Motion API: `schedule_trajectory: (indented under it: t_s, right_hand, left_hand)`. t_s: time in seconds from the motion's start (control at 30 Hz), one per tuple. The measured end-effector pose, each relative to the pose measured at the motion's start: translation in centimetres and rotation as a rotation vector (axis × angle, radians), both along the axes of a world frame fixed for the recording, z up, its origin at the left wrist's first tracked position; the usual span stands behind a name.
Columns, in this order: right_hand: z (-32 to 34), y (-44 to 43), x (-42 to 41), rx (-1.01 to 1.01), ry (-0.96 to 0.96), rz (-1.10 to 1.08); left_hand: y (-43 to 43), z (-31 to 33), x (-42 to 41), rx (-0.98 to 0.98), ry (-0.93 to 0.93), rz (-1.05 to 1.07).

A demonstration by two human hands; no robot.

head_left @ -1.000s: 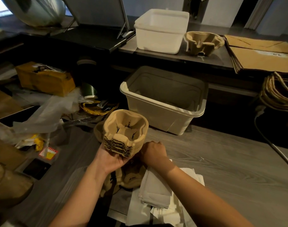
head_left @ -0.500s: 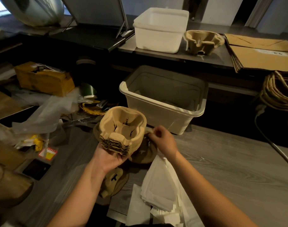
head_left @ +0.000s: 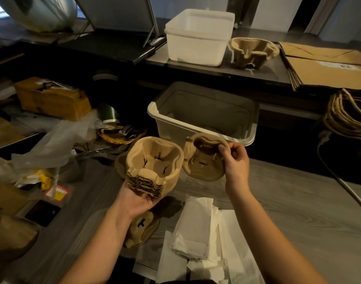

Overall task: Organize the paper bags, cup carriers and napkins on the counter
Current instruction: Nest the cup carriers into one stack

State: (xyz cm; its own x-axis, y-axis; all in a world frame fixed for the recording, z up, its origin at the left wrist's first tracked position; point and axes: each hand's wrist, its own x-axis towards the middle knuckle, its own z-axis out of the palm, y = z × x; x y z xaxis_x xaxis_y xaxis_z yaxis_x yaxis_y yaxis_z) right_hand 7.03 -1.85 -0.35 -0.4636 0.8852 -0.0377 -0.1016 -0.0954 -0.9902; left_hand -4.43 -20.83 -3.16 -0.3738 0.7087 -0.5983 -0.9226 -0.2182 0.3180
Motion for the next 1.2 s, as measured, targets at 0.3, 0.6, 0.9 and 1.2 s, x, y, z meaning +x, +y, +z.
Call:
schedule_trajectory:
  t_s: [0.3,0.6,0.9,1.2]
  right_hand:
    - [4.0,0.7,1.4,0.266,-0.015,-0.026]
    - [8.2,-0.9,-2.1,0.532,-0.273,0.624]
    - [5.8,-2.2,-4.4,0.777,-0.613,0.673]
    - [3.4,-2.8,-4.1,0.782,-0.666,0.667]
  left_hand:
    - [0.5,0.5,0.5,-0.021,0.010,-0.031]
    - [1.4,0.4,1.6,-0.093,0.024,-0.095]
    - [1.8,1.9,2.7,-0.153,0.051,-0.080]
    - [1.8,1.1,2.9,-0.044,0.023,-0.137]
